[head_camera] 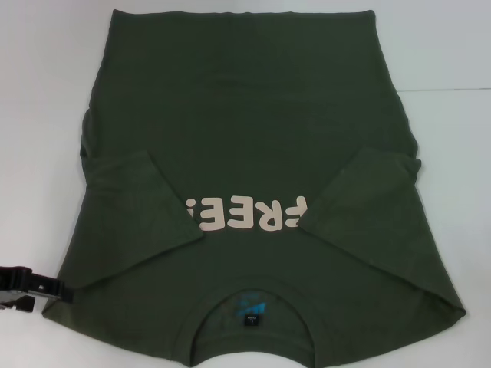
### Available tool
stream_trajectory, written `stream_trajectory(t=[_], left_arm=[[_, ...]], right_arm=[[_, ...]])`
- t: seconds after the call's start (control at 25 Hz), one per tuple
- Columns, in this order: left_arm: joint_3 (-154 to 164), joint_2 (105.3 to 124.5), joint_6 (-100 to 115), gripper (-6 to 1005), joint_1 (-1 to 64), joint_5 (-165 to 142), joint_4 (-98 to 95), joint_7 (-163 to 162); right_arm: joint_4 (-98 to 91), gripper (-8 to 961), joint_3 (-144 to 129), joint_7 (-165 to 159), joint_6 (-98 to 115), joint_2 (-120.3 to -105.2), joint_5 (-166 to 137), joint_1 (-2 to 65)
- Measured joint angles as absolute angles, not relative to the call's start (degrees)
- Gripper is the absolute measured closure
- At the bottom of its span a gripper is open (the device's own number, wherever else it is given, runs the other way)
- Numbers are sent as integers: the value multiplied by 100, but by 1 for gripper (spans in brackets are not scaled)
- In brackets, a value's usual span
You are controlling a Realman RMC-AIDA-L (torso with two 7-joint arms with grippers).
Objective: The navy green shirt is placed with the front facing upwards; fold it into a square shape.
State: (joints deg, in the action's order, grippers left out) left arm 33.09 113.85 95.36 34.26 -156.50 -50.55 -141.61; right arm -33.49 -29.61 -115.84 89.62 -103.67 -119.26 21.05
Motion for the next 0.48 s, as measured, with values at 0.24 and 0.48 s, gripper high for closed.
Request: stream_trajectory(t=[0.24, 0.48], left_arm=[[3315, 11404, 9463, 155, 3439, -15669, -5036, -14162], [3320, 11417, 9400, 155, 3442, -15679, -4983, -14153]], right_arm=[[-3349, 12, -2962, -11585, 8933, -10388, -11927, 2138], [-3349, 12, -2962, -11585, 8920, -10398, -11927, 2181]])
